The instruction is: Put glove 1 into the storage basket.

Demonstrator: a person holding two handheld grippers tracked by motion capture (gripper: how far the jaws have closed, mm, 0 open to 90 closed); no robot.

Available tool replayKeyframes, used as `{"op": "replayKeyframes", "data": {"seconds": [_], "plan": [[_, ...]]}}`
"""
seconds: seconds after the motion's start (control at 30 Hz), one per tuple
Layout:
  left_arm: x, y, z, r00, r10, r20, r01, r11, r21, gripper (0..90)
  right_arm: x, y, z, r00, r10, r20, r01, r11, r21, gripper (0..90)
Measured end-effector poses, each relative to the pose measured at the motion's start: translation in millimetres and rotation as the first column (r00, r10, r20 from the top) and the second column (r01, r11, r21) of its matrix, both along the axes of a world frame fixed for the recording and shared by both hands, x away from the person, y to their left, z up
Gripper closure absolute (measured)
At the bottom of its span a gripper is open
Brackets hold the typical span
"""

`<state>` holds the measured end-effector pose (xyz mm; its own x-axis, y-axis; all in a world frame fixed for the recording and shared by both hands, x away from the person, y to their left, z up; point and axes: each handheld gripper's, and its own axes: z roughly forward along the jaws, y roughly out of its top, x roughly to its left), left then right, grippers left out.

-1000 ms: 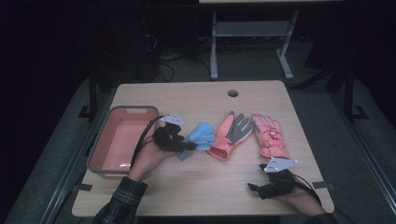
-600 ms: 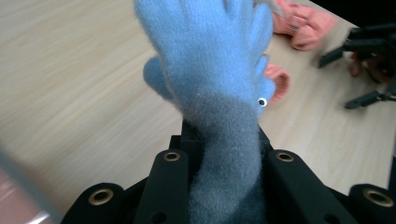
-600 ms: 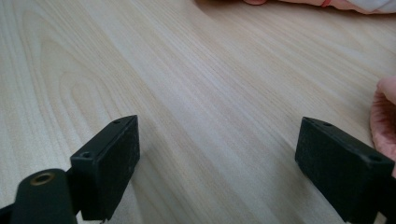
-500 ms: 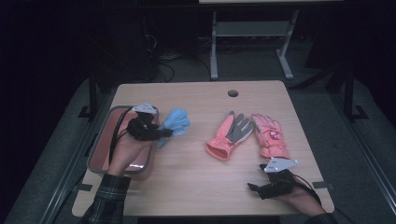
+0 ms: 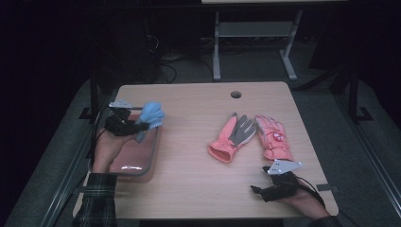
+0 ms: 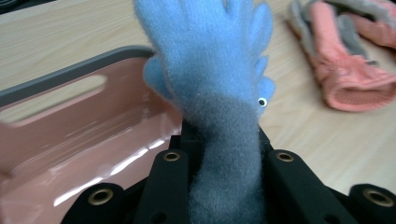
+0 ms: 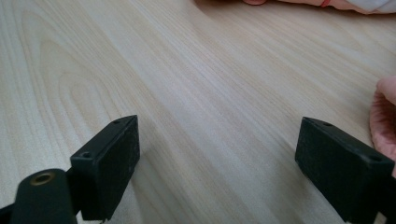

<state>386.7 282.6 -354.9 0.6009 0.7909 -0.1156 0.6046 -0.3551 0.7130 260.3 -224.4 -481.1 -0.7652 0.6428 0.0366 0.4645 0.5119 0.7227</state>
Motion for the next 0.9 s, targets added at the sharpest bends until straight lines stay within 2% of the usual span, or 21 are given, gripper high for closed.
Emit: {"op": "replayKeyframes", "data": {"seconds": [0.13,0.2,0.37,0.6,0.67,0.7,0.77,0.83,0.9], "plan": [[7.6,10.0,-8.6,0.999,0.043,-0.009,-0.043,0.999,0.015,75.7,0.0,0.0,0.0,1.0,-0.001,0.0,0.001,1.0,0.0,13.2],[11.4,13.9,-14.1,0.998,0.061,-0.017,-0.06,0.9975,0.037,75.6,0.0,0.0,0.0,1.0,-0.001,0.0,0.001,1.0,0.0,13.1],[22.9,19.3,-36.4,0.993,0.095,-0.07,-0.091,0.9942,0.058,75.2,0.2,0.2,-0.2,1.0,-0.003,0.0,0.003,1.0,0.002,13.2],[35.7,19.9,-68.6,0.9782,0.12,-0.17,-0.101,0.988,0.117,73.5,0.2,0.2,-0.1,1.0,-0.003,-0.001,0.003,1.0,0.002,13.2],[37.6,19.7,-73.4,0.9712,0.12,-0.206,-0.094,0.9872,0.129,71.5,0.2,0.2,-0.1,1.0,-0.003,0.0,0.003,1.0,0.002,13.2],[38.2,19.8,-75.0,0.97,0.113,-0.215,-0.086,0.9876,0.131,70.4,0.2,0.2,-0.1,1.0,-0.003,0.0,0.003,1.0,0.002,13.2],[38.7,18.6,-78.3,0.9679,0.102,-0.23,-0.074,0.9891,0.127,65.1,0.2,0.2,-0.2,1.0,-0.003,0.0,0.003,1.0,0.002,13.2],[39.4,17.4,-80.8,0.9653,0.097,-0.243,-0.064,0.9882,0.139,54.7,0.2,0.2,-0.1,1.0,-0.003,0.0,0.003,1.0,0.002,13.2],[39.4,16.6,-81.4,0.9675,0.107,-0.229,-0.071,0.9847,0.159,43.4,0.2,0.2,-0.1,1.0,-0.003,0.0,0.003,1.0,0.002,13.2]]}}
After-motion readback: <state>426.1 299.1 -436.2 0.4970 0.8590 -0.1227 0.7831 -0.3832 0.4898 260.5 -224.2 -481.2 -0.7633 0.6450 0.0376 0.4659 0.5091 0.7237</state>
